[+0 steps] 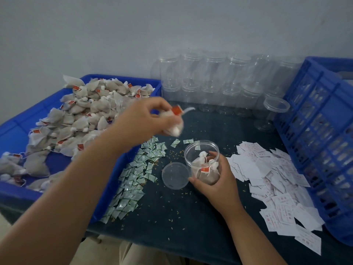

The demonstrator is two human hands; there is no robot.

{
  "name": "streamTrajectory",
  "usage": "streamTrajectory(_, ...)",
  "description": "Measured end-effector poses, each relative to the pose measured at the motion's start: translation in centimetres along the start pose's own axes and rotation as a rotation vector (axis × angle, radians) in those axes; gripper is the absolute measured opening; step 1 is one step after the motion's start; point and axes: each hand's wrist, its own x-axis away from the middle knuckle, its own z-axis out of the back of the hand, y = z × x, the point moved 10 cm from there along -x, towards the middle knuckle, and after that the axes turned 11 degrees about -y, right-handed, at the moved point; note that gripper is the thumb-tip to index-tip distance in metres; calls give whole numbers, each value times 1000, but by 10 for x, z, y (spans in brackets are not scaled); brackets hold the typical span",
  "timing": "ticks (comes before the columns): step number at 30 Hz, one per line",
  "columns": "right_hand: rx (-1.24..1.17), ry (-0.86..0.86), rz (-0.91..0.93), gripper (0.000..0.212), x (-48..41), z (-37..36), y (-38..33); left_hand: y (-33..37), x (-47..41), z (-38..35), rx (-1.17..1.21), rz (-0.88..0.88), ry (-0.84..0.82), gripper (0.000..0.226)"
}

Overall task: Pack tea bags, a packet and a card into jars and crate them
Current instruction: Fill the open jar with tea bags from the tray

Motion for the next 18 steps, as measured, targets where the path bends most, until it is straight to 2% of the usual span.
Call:
streamTrajectory(5,-9,15,13,80,1,2,-2,-5,-17,-71,-288,0,-48,11)
streamTrajectory(7,-1,24,14,79,1,3,-3,-7,-18,-90,-383,-34,-97,15)
streamTrajectory(9,-12,30,12,79,1,3,-2,-4,-14,-92,-502,-103,-28,22)
streamTrajectory(11,-19,36,9,78,0,4,-2,2,-9,-84,-559,-160,61,19)
streamTrajectory(12,-16,38,12,78,0,4,-3,1,-9,-84,-571,-169,45,22)
streamTrajectory(16,-7,18,28,78,2,4,-7,-9,-5,-125,-688,-172,-320,45)
streamTrajectory(18,6,-31,36,77,1,-1,-8,-16,-1,-134,-662,-142,-424,46)
